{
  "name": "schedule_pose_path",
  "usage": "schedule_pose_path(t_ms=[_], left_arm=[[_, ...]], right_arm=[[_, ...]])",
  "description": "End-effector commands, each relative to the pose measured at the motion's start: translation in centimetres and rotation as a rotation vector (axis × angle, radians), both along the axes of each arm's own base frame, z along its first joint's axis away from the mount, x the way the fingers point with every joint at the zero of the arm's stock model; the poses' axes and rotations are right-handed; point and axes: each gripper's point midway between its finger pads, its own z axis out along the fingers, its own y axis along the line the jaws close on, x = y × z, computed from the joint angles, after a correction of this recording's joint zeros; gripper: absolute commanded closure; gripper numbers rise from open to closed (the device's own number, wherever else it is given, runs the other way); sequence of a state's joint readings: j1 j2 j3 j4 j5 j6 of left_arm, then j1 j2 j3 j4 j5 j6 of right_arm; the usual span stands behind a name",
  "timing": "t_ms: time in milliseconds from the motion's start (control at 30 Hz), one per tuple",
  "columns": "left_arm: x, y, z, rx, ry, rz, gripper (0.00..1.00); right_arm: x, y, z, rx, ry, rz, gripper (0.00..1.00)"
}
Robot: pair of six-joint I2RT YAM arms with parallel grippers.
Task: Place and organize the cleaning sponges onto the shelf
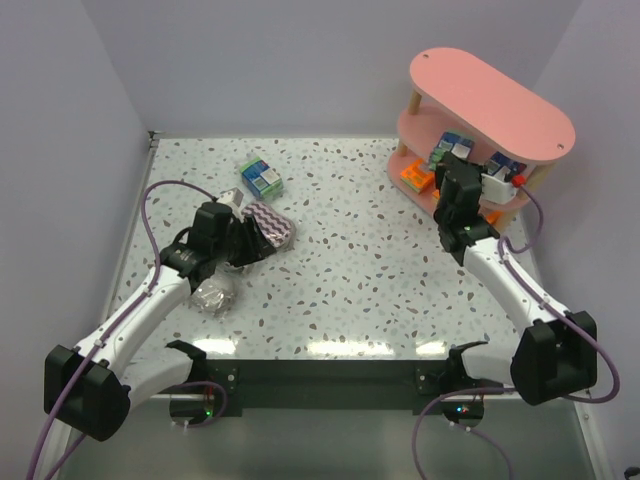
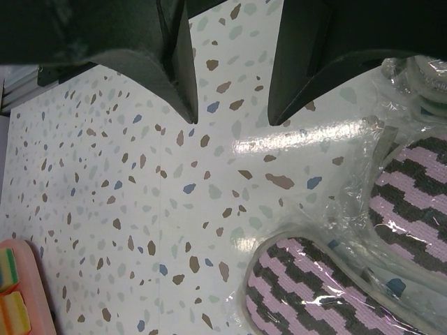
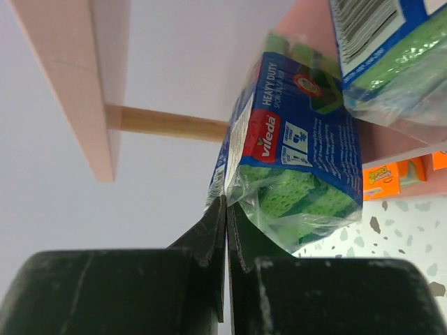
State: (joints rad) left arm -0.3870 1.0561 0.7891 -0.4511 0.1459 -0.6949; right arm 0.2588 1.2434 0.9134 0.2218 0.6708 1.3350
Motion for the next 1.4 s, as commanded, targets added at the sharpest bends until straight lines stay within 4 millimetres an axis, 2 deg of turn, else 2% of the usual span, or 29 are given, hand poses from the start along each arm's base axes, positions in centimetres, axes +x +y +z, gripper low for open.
schedule_pose_path(t_ms=[0,433,600,867,1000,1033,1067,1133,1233,1267,1300,1333,1367], left_arm=[[0.1,-0.1,0.6,-0.017,-0.024,-0.008,0.51],[0.0,0.3,0.6,-0.002,-0.015,0.003,0.51],[0.2,0.3,0.8,0.002,-0.017,0.003,0.51],[0.5,0.3,1.0,0.014,-0.017,0.003,0.51],[0.9,0.2,1.3,0.012,-0.023,0.004,0.51],[1.0,0.2,1.2,0.013,-0.018,0.005,0.51],[1.3,0.2,1.5,0.015,-0.027,0.01,0.51],[1.6,0.2,1.7,0.014,-0.032,0.013,0.5],[2.6,0.2,2.5,0.014,-0.055,0.027,0.47],[3.1,0.3,3.1,0.015,-0.07,0.035,0.47],[3.4,0.3,3.3,0.018,-0.077,0.037,0.46],[4.0,0.4,3.3,0.024,-0.073,0.043,0.45],[4.6,0.4,4.0,0.021,-0.09,0.047,0.44]], right_arm=[[0.0,-2.0,1.5,0.053,-0.025,-0.127,1.0],[0.7,-3.3,-2.0,0.115,0.129,-0.286,1.0],[0.8,-3.2,-3.2,0.139,0.133,-0.306,1.0],[1.2,-3.6,-3.2,0.153,0.099,-0.343,0.99],[2.0,-3.2,-2.4,0.148,0.054,-0.317,0.83],[2.0,-3.1,-2.2,0.151,0.043,-0.309,0.66],[2.3,-2.7,-1.3,0.171,0.001,-0.283,0.61],[2.0,-2.5,-1.2,0.155,-0.021,-0.253,0.49],[1.5,-1.9,-0.1,0.15,-0.086,-0.186,0.39],[1.4,-1.5,0.9,0.156,-0.125,-0.159,0.36],[1.3,-1.0,0.7,0.122,-0.115,-0.113,0.32],[0.9,-0.6,1.7,0.115,-0.143,-0.082,0.28],[0.7,-0.3,2.4,0.113,-0.168,-0.057,0.25]])
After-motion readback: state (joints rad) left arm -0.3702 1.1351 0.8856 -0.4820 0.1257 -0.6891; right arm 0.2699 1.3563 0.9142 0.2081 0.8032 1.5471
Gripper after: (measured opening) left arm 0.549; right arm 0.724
